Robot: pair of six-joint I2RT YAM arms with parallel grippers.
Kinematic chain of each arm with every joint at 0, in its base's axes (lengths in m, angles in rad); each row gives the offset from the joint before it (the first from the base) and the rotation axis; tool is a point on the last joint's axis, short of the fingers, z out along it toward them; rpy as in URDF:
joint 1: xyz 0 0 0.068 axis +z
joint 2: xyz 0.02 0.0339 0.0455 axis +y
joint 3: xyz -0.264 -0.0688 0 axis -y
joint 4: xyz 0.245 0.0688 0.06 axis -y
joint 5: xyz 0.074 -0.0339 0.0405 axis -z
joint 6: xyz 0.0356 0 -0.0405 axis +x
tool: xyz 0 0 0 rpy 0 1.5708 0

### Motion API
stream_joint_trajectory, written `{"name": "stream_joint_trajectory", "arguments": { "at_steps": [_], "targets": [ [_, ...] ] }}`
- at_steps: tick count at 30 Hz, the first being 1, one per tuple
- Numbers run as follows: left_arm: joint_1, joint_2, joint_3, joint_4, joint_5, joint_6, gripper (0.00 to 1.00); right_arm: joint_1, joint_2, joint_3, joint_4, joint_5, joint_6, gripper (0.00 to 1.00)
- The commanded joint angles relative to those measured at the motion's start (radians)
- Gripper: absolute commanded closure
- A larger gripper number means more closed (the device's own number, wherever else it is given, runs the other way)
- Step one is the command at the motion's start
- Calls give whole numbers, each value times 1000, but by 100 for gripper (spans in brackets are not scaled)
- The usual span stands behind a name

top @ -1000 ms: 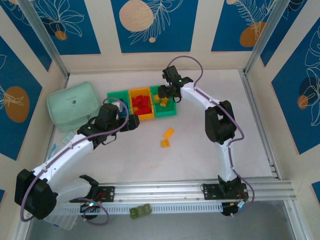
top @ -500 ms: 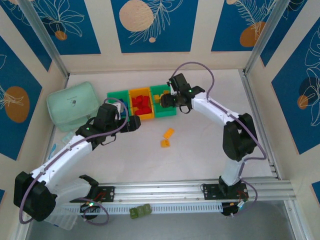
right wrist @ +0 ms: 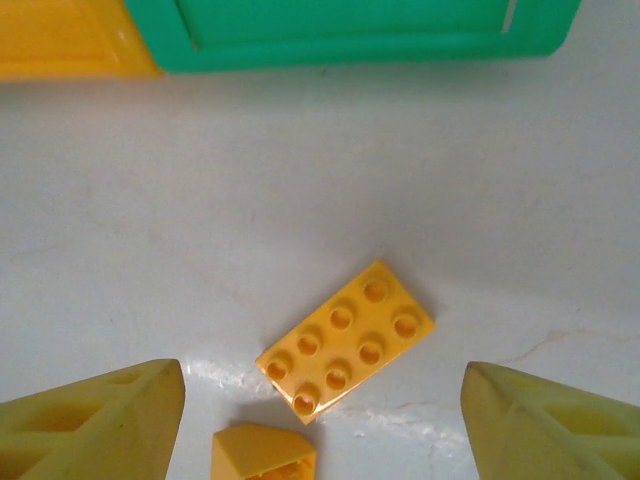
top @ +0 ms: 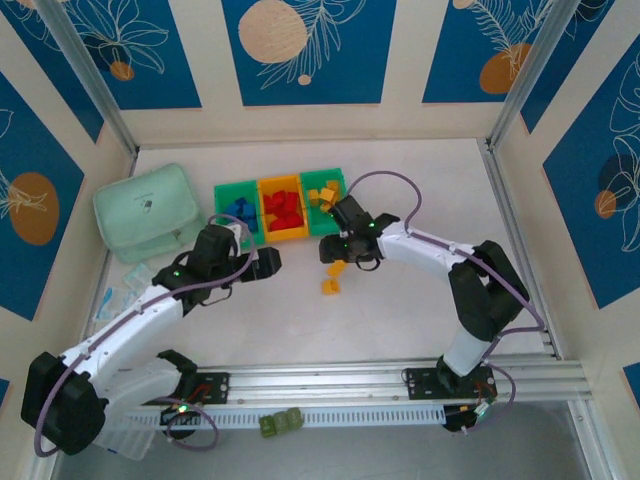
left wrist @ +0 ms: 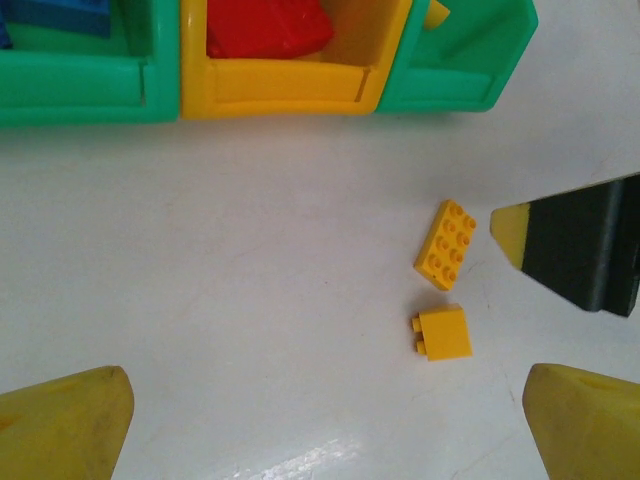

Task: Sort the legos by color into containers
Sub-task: Pick up the lego from the center of the table.

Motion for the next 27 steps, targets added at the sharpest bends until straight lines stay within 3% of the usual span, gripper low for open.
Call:
{"name": "stream_joint_trajectory", "arguments": {
  "at_steps": [1, 11, 18, 27],
  "targets": [
    [-25, -15, -19, 57, 6, -35, 1, 26, 14, -18, 47, 19, 107, 25],
    [-47, -6, -33, 76, -15, -52, 1, 56, 112, -33, 116, 39, 254, 20],
    [-46, -9, -30, 65, -27, -44, 1, 58, 145, -21, 120, 94, 275, 21],
    [-47, -17, -17, 51, -40, -37, 1, 77, 73, -59, 94, 169, 270, 22]
  ]
}}
